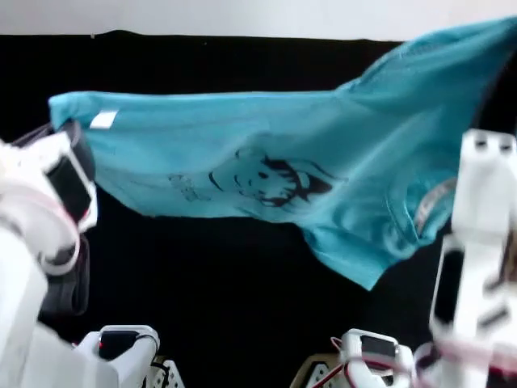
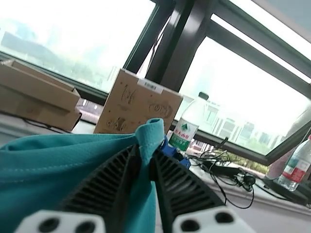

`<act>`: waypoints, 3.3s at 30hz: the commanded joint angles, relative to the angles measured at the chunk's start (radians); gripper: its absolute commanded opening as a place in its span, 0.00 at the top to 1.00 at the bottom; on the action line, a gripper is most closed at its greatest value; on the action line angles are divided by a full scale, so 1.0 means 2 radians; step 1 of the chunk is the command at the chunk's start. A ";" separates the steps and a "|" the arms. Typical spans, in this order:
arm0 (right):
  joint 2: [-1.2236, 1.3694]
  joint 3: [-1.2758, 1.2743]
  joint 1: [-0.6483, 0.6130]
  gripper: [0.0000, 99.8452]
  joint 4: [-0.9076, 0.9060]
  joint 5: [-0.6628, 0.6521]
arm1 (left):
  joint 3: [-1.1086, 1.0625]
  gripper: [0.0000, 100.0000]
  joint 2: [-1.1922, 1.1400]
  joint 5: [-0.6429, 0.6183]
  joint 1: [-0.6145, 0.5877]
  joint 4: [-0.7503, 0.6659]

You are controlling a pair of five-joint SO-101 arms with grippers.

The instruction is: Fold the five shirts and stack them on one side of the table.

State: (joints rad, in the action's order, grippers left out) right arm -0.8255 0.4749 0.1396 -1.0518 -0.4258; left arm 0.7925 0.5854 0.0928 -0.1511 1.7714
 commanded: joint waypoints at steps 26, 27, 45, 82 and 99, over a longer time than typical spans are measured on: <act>0.320 -0.059 -0.072 0.99 0.243 -0.005 | -0.203 0.99 -0.179 0.007 -0.018 -0.284; 0.341 -0.043 -0.072 0.99 0.244 -0.005 | -0.203 0.99 -0.192 0.007 -0.019 -0.292; 0.556 0.003 -0.082 0.99 0.040 -0.002 | -0.216 0.99 -0.375 0.008 -0.023 -0.297; 0.558 -0.095 -0.030 0.99 -0.287 0.032 | -0.432 0.98 -0.419 0.126 -0.004 -0.252; 0.435 -0.297 -0.031 0.90 -0.230 -0.059 | -0.328 0.81 -0.416 0.124 -0.019 -0.219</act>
State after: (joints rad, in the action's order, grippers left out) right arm 0.1227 -0.0790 0.0752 -1.5198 -0.5132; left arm 0.0299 -0.2616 0.3368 -0.1864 1.2973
